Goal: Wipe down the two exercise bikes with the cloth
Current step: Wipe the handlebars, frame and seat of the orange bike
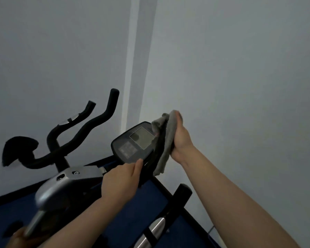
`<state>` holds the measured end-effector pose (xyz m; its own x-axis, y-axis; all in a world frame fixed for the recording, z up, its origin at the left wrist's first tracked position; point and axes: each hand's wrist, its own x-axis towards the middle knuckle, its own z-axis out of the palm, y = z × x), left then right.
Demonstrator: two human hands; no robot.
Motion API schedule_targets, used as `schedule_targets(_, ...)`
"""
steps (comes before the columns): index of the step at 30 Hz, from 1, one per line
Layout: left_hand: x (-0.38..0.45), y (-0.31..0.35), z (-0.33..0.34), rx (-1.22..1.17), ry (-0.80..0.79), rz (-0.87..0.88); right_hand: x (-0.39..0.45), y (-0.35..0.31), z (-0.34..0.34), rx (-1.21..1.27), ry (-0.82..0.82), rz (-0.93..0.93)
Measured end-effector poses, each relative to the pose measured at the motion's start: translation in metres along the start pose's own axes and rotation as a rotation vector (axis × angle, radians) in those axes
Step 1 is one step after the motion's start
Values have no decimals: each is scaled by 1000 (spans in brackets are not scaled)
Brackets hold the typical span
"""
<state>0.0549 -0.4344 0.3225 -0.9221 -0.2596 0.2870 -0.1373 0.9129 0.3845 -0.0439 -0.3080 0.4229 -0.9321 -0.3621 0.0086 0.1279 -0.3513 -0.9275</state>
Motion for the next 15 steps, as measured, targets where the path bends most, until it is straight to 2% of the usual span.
schedule_targets(3,-6,5,1,85,24,-15,6,7,-6,169,-40,92)
schedule_targets(8,-7,8,3,92,43,-83,13,11,-3,109,89,113)
schedule_targets(13,-9,8,3,117,87,-83,22,1,0,150,78,-27)
schedule_targets(15,-9,8,6,137,107,-43,16,21,-8,207,70,-1)
